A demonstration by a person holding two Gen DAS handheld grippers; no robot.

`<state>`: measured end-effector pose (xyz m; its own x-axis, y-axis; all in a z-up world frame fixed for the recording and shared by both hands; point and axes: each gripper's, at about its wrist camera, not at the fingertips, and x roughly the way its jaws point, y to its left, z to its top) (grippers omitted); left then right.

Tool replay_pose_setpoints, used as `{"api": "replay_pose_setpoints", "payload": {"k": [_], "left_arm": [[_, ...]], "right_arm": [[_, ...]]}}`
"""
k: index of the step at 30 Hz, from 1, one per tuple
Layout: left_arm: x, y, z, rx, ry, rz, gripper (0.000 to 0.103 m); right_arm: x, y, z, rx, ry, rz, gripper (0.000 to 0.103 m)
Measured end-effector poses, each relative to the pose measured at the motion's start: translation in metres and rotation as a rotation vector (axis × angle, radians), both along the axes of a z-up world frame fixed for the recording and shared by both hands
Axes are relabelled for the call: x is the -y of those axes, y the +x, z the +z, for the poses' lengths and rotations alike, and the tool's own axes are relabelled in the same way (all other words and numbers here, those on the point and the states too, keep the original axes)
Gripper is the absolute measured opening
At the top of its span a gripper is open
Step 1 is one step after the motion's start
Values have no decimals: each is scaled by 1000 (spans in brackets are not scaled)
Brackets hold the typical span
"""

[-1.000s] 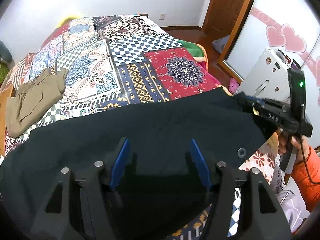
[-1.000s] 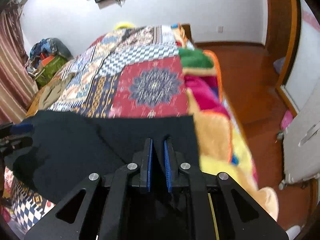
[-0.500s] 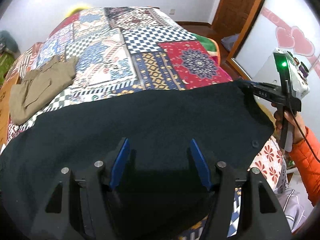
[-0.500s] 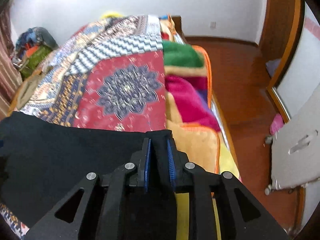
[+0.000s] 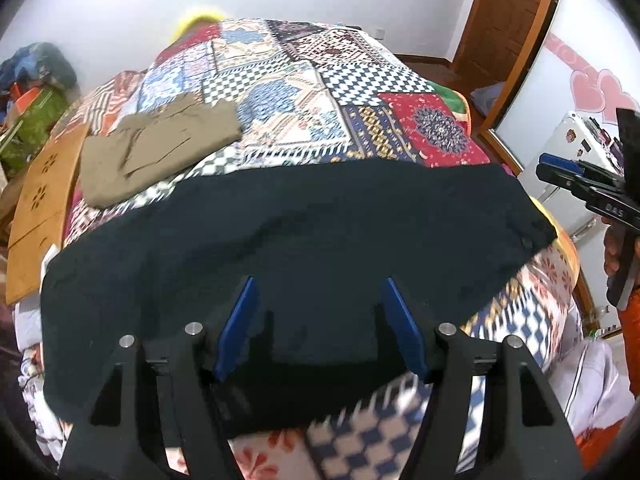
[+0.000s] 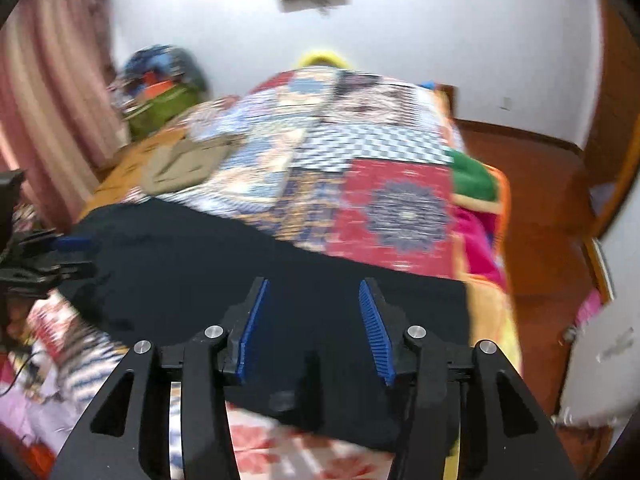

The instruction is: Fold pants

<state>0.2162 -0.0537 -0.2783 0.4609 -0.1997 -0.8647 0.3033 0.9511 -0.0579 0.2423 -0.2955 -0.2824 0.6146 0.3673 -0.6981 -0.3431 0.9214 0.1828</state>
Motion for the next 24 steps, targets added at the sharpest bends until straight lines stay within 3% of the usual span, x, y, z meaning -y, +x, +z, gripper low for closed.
{"api": "replay_pose_setpoints", "payload": {"k": [7,12,15,24], "left_arm": [[-27,-37,-12,-31,-11,17,66],[-37,-49,-33,-79,-34,29,66],[-36,-48,-44,-100,-45,36,66],[-18,-38,-44,-54,-66,20,65]], "right_arm": [[-71,-21,-12,-56,27,174,43],[-107,-28,-34,-109,-10,254,43],[-116,-27,-46,-137,-40,268,43],[-123,-21,-51,-124,-65,275,40]]}}
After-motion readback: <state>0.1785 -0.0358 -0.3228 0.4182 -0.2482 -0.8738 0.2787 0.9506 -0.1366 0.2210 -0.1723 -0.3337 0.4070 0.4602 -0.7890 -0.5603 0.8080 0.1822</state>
